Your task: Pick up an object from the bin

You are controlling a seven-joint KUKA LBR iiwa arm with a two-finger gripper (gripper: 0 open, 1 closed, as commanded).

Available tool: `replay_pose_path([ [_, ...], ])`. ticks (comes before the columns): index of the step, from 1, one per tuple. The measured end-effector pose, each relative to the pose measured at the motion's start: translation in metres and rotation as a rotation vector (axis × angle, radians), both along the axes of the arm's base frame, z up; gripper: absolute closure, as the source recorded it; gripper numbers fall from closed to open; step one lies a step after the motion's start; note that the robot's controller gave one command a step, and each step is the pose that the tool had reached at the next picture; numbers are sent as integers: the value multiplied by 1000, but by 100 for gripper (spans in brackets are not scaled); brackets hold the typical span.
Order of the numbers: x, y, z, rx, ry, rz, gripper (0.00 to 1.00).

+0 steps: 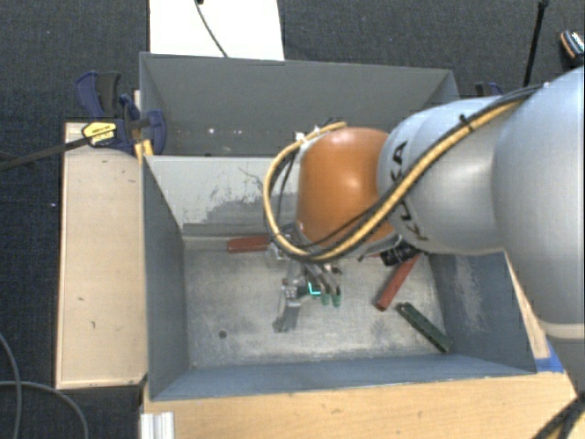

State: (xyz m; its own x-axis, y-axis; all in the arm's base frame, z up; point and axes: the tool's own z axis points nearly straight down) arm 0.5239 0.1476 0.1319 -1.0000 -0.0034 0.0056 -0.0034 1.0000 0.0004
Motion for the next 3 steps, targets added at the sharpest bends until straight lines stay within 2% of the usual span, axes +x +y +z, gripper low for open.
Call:
replay_pose_path([
  [1, 19, -91, -64, -4, -2, 84, 0],
  [2, 20, -85, -61, 1, -7, 86, 100],
  [3, -18, -14, 61, 4, -15, 138, 100],
])
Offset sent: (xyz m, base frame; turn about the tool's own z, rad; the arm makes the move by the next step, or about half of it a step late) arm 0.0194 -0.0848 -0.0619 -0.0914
